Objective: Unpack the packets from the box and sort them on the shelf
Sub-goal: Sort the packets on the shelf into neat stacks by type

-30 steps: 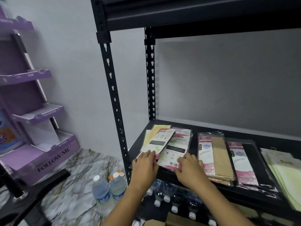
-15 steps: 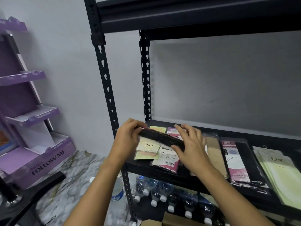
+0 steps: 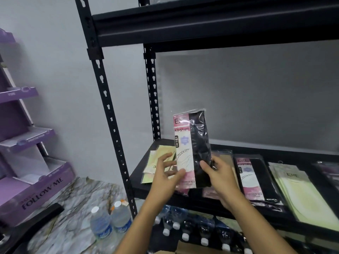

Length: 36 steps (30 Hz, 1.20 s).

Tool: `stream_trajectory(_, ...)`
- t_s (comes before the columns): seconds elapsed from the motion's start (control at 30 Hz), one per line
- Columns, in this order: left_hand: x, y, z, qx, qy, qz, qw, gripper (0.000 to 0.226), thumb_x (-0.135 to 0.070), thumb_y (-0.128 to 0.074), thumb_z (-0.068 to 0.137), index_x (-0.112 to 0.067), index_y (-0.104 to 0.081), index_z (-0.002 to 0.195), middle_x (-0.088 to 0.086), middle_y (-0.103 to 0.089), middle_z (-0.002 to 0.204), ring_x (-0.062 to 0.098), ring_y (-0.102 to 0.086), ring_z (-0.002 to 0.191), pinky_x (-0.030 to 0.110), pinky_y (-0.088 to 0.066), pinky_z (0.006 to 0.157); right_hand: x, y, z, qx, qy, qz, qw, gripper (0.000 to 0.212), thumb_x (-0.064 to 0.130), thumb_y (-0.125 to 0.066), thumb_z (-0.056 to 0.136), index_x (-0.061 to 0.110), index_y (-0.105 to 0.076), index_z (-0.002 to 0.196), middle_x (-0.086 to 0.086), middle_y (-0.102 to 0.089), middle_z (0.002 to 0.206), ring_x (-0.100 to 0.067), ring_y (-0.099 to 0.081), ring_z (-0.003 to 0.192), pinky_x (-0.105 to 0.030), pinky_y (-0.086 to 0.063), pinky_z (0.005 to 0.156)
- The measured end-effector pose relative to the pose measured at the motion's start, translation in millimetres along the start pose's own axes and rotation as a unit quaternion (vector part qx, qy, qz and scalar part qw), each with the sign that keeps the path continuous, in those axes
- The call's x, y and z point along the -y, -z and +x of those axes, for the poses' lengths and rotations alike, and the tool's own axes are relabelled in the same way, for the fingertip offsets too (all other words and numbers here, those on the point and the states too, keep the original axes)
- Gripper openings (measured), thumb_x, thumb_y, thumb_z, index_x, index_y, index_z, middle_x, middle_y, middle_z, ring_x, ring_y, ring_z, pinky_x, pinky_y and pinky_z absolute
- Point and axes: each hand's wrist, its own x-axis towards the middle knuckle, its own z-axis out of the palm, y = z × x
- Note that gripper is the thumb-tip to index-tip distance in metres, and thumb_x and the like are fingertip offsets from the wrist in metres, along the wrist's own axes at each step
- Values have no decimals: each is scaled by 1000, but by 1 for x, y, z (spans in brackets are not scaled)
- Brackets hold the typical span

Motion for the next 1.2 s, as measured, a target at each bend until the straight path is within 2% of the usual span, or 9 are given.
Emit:
stream_trajectory(0.13, 12, -31, -7, -9, 2, -35, 999, 45, -6, -63, 91, -31, -49, 125, 9, -66, 111, 23, -73, 88, 45, -61, 71, -10, 15, -9, 4, -63, 26, 998, 31, 16, -54, 92, 28, -59, 120, 3, -67, 114, -20, -68, 98, -50, -57, 81)
stream_trajectory(0.27, 16, -49, -11, 0, -3, -14, 1000, 44, -9, -67, 89, -28, -53, 127, 7, -63, 109, 18, -72, 82, 35, -61, 68, -12, 38, -19, -26, -31, -25, 999, 28, 12, -55, 91, 30, -64, 110, 7, -71, 103, -10, -67, 91, -31, -55, 80)
stream_trajectory(0.37, 12, -67, -12, 16, -9, 14, 1000, 42, -9, -67, 89, -27, -55, 126, -2, -63, 93, 8, -69, 71, 22, -55, 62, -16, 56, -21, -76, -24, -55, 995, 32, 8, -60, 88, 29, -59, 112, 8, -67, 96, -8, -65, 83, -20, -50, 67)
stream_trajectory(0.53, 10, -112, -5, 41, -20, 143, 989, 44, -19, -68, 88, -24, -55, 130, -3, -64, 95, 8, -66, 70, 21, -56, 64, -16, 97, -22, -137, -12, -137, 981, 33, 15, -63, 87, 23, -59, 119, 7, -65, 90, -8, -64, 72, -17, -44, 55)
stream_trajectory(0.6, 9, -134, -1, 60, -12, 183, 981, 40, -24, -67, 87, -22, -58, 126, -5, -64, 94, 10, -68, 76, 29, -59, 71, -19, 116, -22, -140, -17, -169, 975, 28, 16, -62, 87, 25, -61, 114, 3, -67, 93, -9, -64, 72, -17, -44, 54)
stream_trajectory(0.73, 15, -175, 11, 73, -3, 332, 940, 26, -46, -59, 79, -28, -64, 98, -7, -64, 94, 19, -60, 94, 45, -49, 88, -30, 154, -14, -148, -23, -228, 962, 21, 8, -60, 81, 22, -69, 95, -9, -70, 92, -17, -65, 73, -21, -46, 57)
stream_trajectory(0.87, 17, -203, 21, 93, -13, 436, 895, 31, -42, -56, 87, -22, -63, 109, -1, -53, 115, 22, -37, 117, 40, -26, 95, -39, 172, -4, -157, -42, -263, 951, 29, 2, -57, 82, 9, -69, 107, -12, -71, 84, -20, -61, 64, -22, -41, 53)
stream_trajectory(1.03, 29, -213, 23, 138, -2, 553, 821, 42, -51, -47, 87, -16, -66, 100, 5, -49, 126, 31, -29, 128, 49, -21, 106, -64, 181, 7, -158, -94, -323, 928, 15, 9, -58, 80, 3, -69, 88, -17, -67, 85, -28, -62, 72, -30, -51, 62)
stream_trajectory(1.2, 33, -211, 20, 126, -35, 586, 800, 49, -54, -42, 88, -14, -68, 98, 4, -49, 122, 31, -31, 123, 49, -22, 105, -77, 181, 10, -160, -103, -347, 918, 14, 16, -56, 79, 9, -68, 80, -17, -63, 81, -33, -61, 75, -38, -55, 70)
